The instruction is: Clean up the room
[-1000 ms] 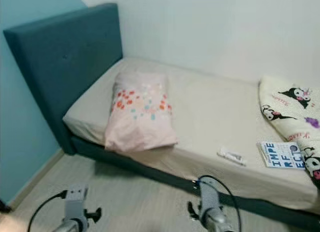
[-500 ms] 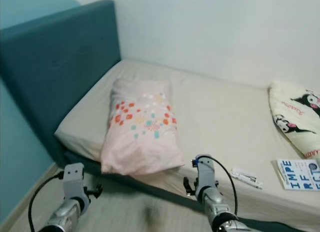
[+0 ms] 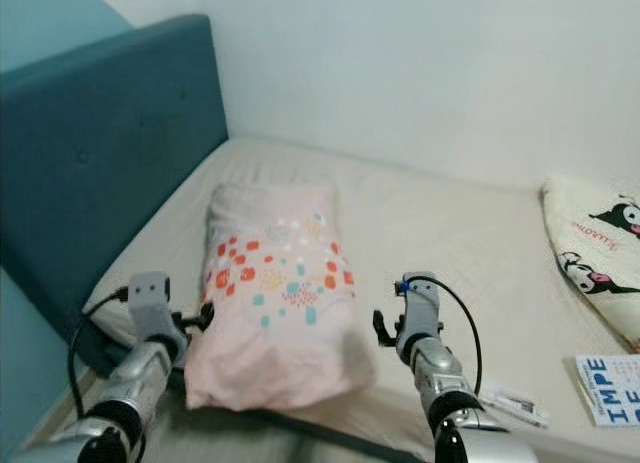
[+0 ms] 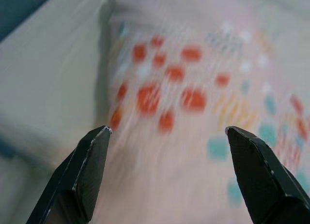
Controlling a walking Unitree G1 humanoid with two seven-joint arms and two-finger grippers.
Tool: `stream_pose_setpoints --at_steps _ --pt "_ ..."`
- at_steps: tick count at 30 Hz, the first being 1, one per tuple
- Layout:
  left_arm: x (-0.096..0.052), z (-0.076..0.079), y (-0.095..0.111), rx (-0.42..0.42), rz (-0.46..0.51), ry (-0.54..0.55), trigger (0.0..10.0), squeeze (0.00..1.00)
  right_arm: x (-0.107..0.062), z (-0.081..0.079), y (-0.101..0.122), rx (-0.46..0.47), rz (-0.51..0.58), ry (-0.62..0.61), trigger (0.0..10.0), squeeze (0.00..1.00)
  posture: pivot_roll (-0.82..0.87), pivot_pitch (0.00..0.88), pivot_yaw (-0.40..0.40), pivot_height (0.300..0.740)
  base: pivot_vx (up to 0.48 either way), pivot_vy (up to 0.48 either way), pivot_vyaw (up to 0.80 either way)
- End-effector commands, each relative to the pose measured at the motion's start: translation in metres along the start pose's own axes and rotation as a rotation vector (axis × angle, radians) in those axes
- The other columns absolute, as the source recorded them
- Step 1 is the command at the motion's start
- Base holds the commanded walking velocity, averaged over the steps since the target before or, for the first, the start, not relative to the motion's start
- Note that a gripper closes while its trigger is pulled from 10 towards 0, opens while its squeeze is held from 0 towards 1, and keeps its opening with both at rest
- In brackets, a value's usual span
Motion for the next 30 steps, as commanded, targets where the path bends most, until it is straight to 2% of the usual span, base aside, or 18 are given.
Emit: stream_pose_setpoints --at_steps 1,7,10,11,17,19,22,30 --pt "0.001 0.001 0.003 0.009 0.013 0.001 10.0 0.00 0.000 0.004 0.004 0.020 0.019 -0.009 10.0 0.00 -0.05 0.000 -0.068 0.740 0.394 0.000 0.00" --pt "0.001 -0.004 0.001 -0.003 -0.001 0.023 10.0 0.00 0.000 0.004 0.004 0.029 0.018 -0.009 10.0 0.00 -0.06 0.000 -0.063 0.740 0.359 0.000 0.00" --pt "0.000 -0.007 -0.005 -0.018 -0.038 0.033 10.0 0.00 0.000 0.005 0.004 0.031 0.013 -0.016 10.0 0.00 -0.06 0.000 -0.061 0.740 0.000 0.000 0.00" --pt "-0.001 -0.007 -0.008 -0.030 -0.045 0.026 10.0 1.00 0.000 0.006 0.004 0.032 0.013 -0.019 10.0 0.00 -0.06 0.000 -0.060 0.740 0.000 0.000 0.00" --pt "-0.002 0.000 -0.007 -0.037 -0.028 -0.055 10.0 1.00 0.000 0.007 0.008 0.033 0.021 -0.022 10.0 0.00 -0.06 0.000 -0.059 0.740 0.000 0.000 0.00" --pt "-0.001 0.009 -0.001 -0.008 0.000 -0.126 10.0 1.00 0.000 0.008 0.010 0.040 0.028 -0.024 10.0 0.00 -0.06 0.000 -0.057 0.740 0.000 0.000 0.00" --pt "0.000 0.015 0.003 0.019 0.015 -0.171 10.0 1.00 0.000 0.009 0.010 0.037 0.025 -0.027 10.0 0.00 -0.06 0.000 -0.056 0.740 0.000 0.000 0.00" --pt "0.000 0.018 0.003 0.051 0.006 -0.196 10.0 1.00 0.000 0.008 0.005 0.009 -0.002 -0.031 10.0 0.00 -0.07 0.000 -0.052 0.720 0.000 0.000 0.00"
Point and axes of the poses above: a point about 5 cm out from each wrist's last joint towards the gripper, its own x axis pointing out of the wrist towards the gripper, its own y axis along the axis of the wrist's last joint, z = x × y, the point moved 5 cm from there along x, pointing out of the wrist towards the gripper, and after that the axes turned 11 degrees about x, right-handed, at the moved point
